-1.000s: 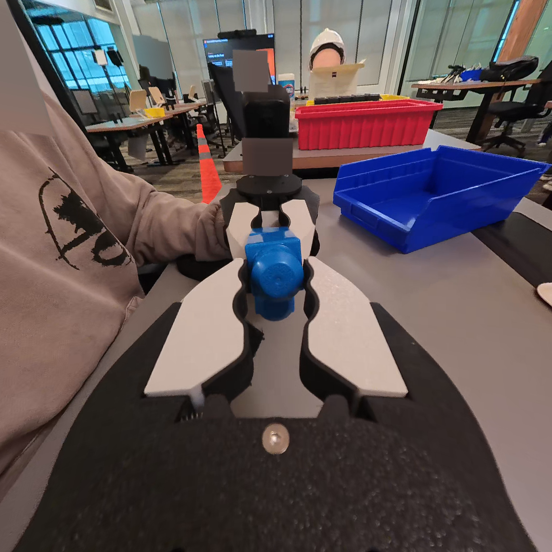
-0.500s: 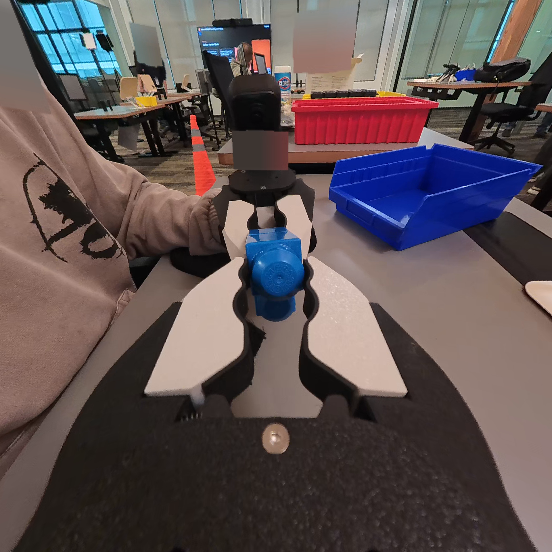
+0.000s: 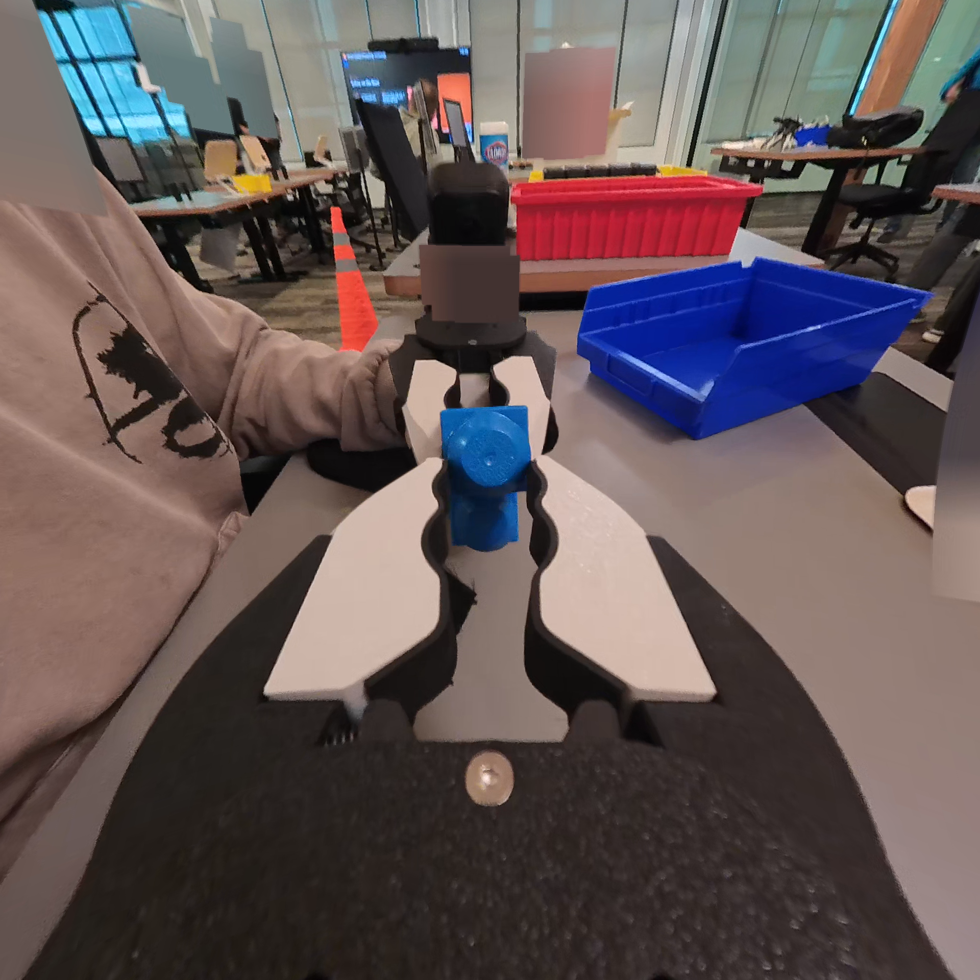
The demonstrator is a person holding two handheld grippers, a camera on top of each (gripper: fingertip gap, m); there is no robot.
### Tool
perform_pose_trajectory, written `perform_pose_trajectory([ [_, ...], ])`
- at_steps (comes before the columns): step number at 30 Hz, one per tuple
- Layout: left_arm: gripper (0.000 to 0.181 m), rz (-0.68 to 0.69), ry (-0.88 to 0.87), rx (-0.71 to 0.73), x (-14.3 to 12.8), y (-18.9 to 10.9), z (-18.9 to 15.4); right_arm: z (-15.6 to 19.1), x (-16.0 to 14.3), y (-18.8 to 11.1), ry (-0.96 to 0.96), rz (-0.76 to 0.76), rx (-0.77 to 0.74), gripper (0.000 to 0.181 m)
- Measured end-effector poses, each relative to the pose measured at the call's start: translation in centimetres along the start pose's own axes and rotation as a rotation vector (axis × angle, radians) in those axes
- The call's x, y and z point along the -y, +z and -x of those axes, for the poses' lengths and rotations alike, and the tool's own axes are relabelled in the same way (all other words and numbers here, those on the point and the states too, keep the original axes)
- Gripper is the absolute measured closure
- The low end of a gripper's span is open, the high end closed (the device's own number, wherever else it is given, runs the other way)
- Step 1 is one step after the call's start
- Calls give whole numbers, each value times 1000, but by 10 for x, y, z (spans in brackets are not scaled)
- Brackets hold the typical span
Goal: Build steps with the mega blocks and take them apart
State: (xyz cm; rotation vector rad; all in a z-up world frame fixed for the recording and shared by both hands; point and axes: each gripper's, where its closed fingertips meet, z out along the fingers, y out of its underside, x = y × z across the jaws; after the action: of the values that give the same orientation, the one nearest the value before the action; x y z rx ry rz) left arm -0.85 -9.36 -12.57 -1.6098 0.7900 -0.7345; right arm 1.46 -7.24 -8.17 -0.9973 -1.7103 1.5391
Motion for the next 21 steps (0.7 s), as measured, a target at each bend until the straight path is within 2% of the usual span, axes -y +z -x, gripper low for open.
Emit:
perform_pose_trajectory([
  [3,142,3,14,63,-2,0,9,-4,5,-16,-37,52,-35,154],
  [5,146,-26,13,132,2,-6,21,-18,16,-44,-73,111,-103,154],
  [6,151,-47,11,169,5,-11,27,-29,22,-63,-94,161,-154,155],
  [9,181,-96,43,307,14,-26,45,-68,37,-130,-119,360,-307,155],
  [11,181,-138,54,406,22,-37,56,-100,36,-176,-107,527,-413,154],
  [14,181,-186,44,531,29,-53,72,-143,18,-237,-42,745,-526,155],
  [16,181,-212,41,600,31,-63,80,-164,-3,-263,25,834,-543,154],
  [18,181,-240,40,661,34,-73,87,-181,-27,-280,78,902,-552,154],
  [21,181,-279,48,746,37,-88,95,-198,-59,-289,146,937,-536,154],
])
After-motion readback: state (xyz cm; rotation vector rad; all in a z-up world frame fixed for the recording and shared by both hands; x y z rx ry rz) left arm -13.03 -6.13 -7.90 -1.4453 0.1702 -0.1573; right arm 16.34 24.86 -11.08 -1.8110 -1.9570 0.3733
